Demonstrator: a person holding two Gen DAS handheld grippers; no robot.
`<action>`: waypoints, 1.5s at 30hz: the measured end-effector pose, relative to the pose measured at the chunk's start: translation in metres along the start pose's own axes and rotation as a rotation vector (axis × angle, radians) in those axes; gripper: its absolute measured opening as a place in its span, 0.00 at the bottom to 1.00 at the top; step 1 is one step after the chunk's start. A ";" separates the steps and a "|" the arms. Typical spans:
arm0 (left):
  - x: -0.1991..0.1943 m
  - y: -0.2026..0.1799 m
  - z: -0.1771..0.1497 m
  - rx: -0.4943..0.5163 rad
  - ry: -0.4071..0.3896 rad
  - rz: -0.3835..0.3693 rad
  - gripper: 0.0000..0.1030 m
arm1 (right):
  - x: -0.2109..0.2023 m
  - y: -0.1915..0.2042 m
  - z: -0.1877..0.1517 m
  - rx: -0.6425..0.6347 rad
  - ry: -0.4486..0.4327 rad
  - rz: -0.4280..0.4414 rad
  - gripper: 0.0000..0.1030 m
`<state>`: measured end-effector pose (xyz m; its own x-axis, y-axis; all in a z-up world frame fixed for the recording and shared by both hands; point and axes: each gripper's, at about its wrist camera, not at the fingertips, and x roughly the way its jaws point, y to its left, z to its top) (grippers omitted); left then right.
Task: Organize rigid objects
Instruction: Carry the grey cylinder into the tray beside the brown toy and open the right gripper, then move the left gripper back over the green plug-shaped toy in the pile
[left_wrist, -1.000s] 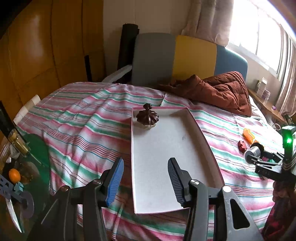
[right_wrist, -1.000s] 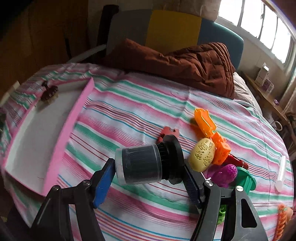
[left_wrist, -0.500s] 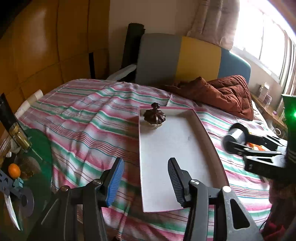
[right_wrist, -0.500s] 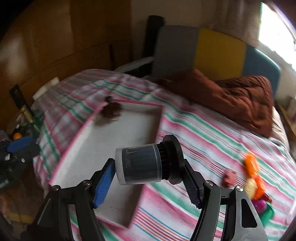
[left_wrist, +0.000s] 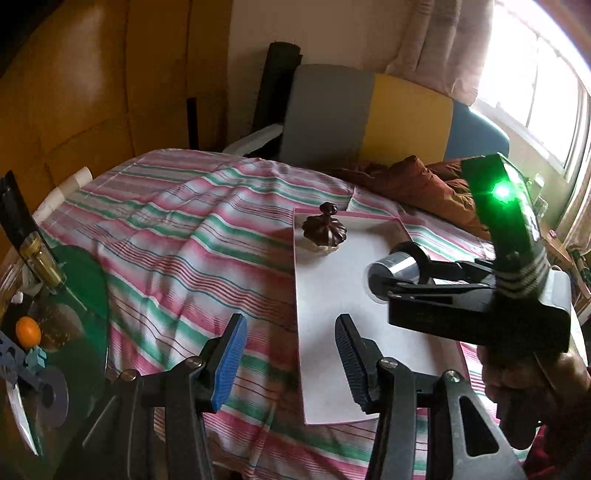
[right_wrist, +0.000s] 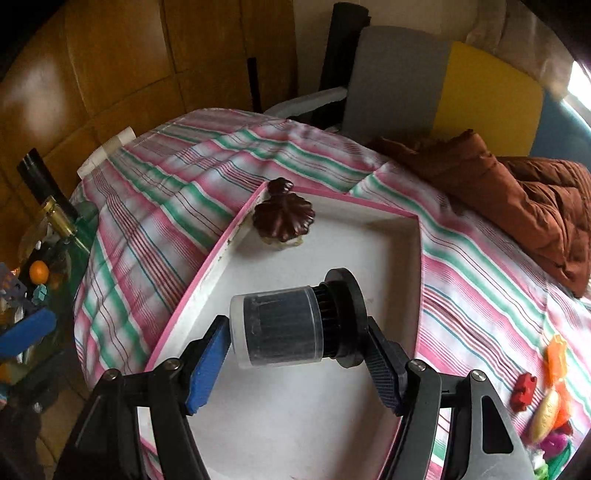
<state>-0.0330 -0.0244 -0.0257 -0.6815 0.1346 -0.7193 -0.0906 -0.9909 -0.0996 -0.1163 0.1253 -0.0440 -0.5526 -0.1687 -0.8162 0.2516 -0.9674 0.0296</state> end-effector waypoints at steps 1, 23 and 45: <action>0.001 0.001 0.000 -0.003 0.002 0.000 0.49 | 0.002 0.002 0.002 -0.005 0.002 0.000 0.69; 0.011 0.017 -0.005 -0.019 0.042 0.018 0.49 | 0.037 0.014 0.017 0.009 0.044 -0.017 0.69; 0.011 0.013 -0.007 -0.010 0.051 -0.026 0.56 | -0.025 -0.027 -0.008 0.178 -0.104 0.034 0.91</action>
<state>-0.0366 -0.0355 -0.0402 -0.6411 0.1605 -0.7505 -0.1003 -0.9870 -0.1254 -0.1029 0.1567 -0.0291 -0.6275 -0.2115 -0.7493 0.1320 -0.9774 0.1654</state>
